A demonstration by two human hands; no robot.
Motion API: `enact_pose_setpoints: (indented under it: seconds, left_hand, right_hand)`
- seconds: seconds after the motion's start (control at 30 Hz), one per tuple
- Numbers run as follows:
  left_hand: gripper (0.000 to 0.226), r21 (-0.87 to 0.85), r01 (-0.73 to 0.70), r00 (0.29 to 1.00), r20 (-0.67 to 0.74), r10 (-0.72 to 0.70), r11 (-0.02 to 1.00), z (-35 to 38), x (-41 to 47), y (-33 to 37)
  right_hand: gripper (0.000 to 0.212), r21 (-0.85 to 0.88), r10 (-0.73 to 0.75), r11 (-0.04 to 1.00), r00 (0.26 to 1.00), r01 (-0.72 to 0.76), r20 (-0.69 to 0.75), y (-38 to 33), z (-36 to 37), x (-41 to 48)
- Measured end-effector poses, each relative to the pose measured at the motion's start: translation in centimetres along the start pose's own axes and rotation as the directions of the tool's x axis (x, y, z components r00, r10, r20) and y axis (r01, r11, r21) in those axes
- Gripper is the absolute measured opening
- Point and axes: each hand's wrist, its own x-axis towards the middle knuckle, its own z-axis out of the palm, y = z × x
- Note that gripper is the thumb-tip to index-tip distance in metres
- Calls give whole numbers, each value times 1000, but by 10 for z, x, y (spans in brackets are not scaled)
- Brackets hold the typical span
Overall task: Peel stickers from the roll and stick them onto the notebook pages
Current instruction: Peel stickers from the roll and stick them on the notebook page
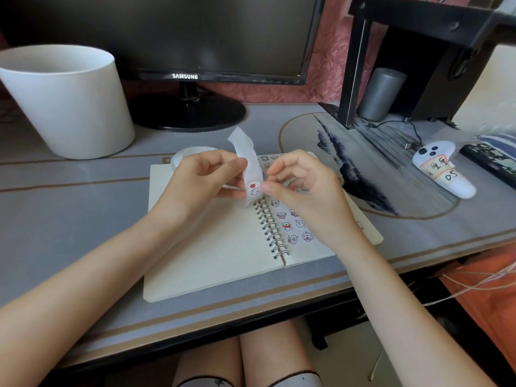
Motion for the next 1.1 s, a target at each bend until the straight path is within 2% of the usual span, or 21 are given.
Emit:
enact_pose_setpoints:
  seconds: [0.17,0.27,0.33,0.67,1.1]
  left_hand:
    - [24,-107,62,998,-6,-63,992,2,0,4]
    - [16,-29,61,997,43,-60,998,3,-1,2]
    - [8,9,43,997,65,-43,999,3,-2,0]
    - [11,10,-3,998,70,3,1000,2,-2,-2]
    - [10,-7,38,997,71,-38,999,4,-1,-3]
  right_hand:
    - [21,67,2,998,999,0,-37,5,0,2]
    - [21,75,0,997,998,4,-61,7,-1,3]
    - [19,51,-10,999,998,13,-68,7,-1,3]
    - [12,-36,-32,999,996,29,-88,4,1,0]
    - [6,-200,-119,975,989,100,-86,0,2,-4]
